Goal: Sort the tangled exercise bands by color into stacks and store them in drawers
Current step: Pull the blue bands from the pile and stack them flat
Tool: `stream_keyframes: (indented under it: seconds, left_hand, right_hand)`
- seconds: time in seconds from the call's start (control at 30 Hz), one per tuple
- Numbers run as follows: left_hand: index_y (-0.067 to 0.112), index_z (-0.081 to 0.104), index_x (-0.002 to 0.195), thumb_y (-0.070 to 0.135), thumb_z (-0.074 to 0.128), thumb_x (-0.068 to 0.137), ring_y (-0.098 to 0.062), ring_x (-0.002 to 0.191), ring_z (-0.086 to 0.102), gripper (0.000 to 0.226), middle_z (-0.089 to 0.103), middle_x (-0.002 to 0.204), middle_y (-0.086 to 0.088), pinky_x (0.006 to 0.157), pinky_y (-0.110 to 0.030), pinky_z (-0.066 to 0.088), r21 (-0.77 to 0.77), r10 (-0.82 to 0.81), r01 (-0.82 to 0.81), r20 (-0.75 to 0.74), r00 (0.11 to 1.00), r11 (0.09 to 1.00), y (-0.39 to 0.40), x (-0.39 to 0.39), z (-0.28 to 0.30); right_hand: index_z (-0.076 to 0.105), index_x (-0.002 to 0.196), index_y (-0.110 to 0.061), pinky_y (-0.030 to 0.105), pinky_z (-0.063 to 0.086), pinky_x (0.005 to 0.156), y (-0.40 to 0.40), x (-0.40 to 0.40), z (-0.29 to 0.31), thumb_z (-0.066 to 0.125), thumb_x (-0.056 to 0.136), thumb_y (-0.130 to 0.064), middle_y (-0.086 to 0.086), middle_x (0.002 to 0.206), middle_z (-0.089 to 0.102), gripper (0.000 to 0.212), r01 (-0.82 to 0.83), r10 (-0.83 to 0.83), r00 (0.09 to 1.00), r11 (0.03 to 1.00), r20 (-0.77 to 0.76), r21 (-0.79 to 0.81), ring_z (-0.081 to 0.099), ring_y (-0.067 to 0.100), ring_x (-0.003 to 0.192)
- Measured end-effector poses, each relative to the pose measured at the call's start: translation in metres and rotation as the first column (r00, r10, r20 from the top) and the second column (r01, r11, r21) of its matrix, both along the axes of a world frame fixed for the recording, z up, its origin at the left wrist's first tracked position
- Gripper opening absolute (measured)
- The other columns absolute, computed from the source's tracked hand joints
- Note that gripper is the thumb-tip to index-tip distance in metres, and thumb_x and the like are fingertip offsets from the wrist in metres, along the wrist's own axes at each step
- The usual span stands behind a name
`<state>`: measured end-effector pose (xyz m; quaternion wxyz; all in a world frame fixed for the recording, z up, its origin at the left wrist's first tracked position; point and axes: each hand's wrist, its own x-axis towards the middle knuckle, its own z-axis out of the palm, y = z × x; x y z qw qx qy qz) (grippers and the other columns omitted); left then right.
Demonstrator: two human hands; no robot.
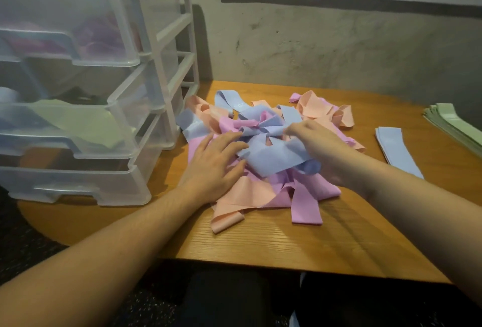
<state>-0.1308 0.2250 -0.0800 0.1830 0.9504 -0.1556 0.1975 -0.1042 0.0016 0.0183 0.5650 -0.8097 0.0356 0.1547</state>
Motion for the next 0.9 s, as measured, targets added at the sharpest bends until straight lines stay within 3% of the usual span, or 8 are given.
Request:
stream_keyframes:
  seconds: [0.1, 0.23, 0.33, 0.47, 0.53, 0.63, 0.8, 0.9]
  left_hand:
    - [0.027, 0.054, 0.137, 0.046, 0.035, 0.102, -0.007, 0.147, 0.028, 0.043, 0.039, 0.157, 0.009, 0.126, -0.044, 0.008, -0.012, -0.103, 0.103, 0.014, 0.995, 0.995, -0.001, 0.001, 0.003]
    - [0.028, 0.047, 0.146, 0.047, 0.037, 0.104, -0.006, 0.15, 0.021, 0.047, 0.034, 0.161, 0.008, 0.125, -0.033, 0.008, -0.065, -0.194, 0.192, -0.03, 0.98, 0.979, -0.015, 0.009, 0.015]
    - [0.037, 0.033, 0.153, 0.055, 0.041, 0.101, -0.004, 0.152, 0.012, 0.055, 0.025, 0.164, 0.011, 0.125, -0.033, 0.001, -0.041, -0.212, 0.208, -0.125, 0.969, 0.977, -0.027, 0.014, 0.023]
    - [0.047, 0.02, 0.155, 0.076, 0.037, 0.09, -0.012, 0.155, 0.004, 0.073, 0.015, 0.167, 0.015, 0.126, -0.046, 0.004, 0.061, -0.156, 0.18, -0.277, 0.948, 0.982, -0.029, 0.023, 0.023]
    - [0.049, 0.021, 0.153, 0.083, 0.036, 0.086, -0.015, 0.153, 0.011, 0.077, 0.018, 0.165, 0.015, 0.124, -0.049, 0.014, 0.107, -0.142, 0.178, -0.281, 0.949, 0.978, -0.028, 0.026, 0.022]
    - [0.047, 0.025, 0.153, 0.078, 0.038, 0.09, -0.015, 0.151, 0.018, 0.071, 0.02, 0.165, 0.014, 0.122, -0.047, 0.02, 0.147, -0.12, 0.171, -0.308, 0.944, 0.974, -0.03, 0.028, 0.023]
    - [0.043, 0.033, 0.15, 0.076, 0.044, 0.089, -0.012, 0.143, 0.034, 0.07, 0.035, 0.158, 0.016, 0.117, -0.047, 0.029, 0.097, -0.142, 0.172, -0.257, 0.956, 0.98, -0.038, 0.027, 0.029]
    - [0.037, 0.049, 0.142, 0.053, 0.052, 0.098, -0.011, 0.132, 0.044, 0.046, 0.047, 0.147, 0.017, 0.111, -0.044, 0.034, -0.086, -0.224, 0.21, -0.213, 0.951, 0.974, -0.043, 0.028, 0.027]
  right_hand:
    - [0.057, 0.11, -0.025, 0.024, 0.037, 0.049, -0.006, -0.004, -0.005, 0.076, 0.081, -0.052, 0.004, 0.102, 0.06, 0.045, -0.063, 0.105, 0.985, 0.959, 0.138, -0.275, 0.051, 0.015, 0.069]
    - [0.05, 0.132, -0.032, 0.031, 0.044, 0.078, -0.014, -0.007, -0.011, 0.081, 0.072, -0.058, -0.002, 0.132, 0.052, 0.072, -0.153, 0.374, 0.909, 0.711, 0.185, -0.686, 0.053, 0.016, 0.104]
    - [0.038, 0.144, -0.028, 0.036, 0.049, 0.084, -0.02, -0.008, -0.011, 0.081, 0.073, -0.056, 0.001, 0.144, 0.048, 0.087, -0.153, 0.405, 0.904, 0.606, 0.138, -0.78, 0.055, 0.022, 0.113]
    - [0.04, 0.146, -0.025, 0.03, 0.04, 0.087, -0.034, -0.013, -0.002, 0.071, 0.089, -0.044, 0.004, 0.147, 0.05, 0.067, -0.242, 0.457, 0.887, 0.591, 0.072, -0.769, 0.053, 0.025, 0.125]
    - [0.062, 0.124, -0.02, 0.03, 0.04, 0.075, -0.044, -0.017, 0.003, 0.061, 0.096, -0.042, 0.005, 0.124, 0.066, 0.036, -0.224, 0.483, 0.867, 0.592, 0.118, -0.774, 0.06, 0.025, 0.108]
    - [0.07, 0.091, -0.021, 0.033, 0.044, 0.06, -0.06, -0.026, 0.004, 0.054, 0.099, -0.044, 0.003, 0.081, 0.068, 0.029, -0.197, 0.468, 0.86, 0.671, 0.202, -0.714, 0.059, 0.018, 0.073]
    - [0.07, 0.09, -0.026, 0.027, 0.042, 0.05, -0.079, -0.037, 0.0, 0.054, 0.1, -0.039, 0.003, 0.064, 0.059, 0.023, -0.011, 0.184, 0.901, 0.915, 0.392, -0.403, 0.052, 0.015, 0.056]
    - [0.067, 0.095, -0.026, 0.029, 0.038, 0.05, -0.089, -0.036, -0.008, 0.054, 0.101, -0.038, 0.008, 0.068, 0.056, 0.018, 0.075, -0.046, 0.957, 0.993, 0.287, -0.092, 0.05, 0.017, 0.058]
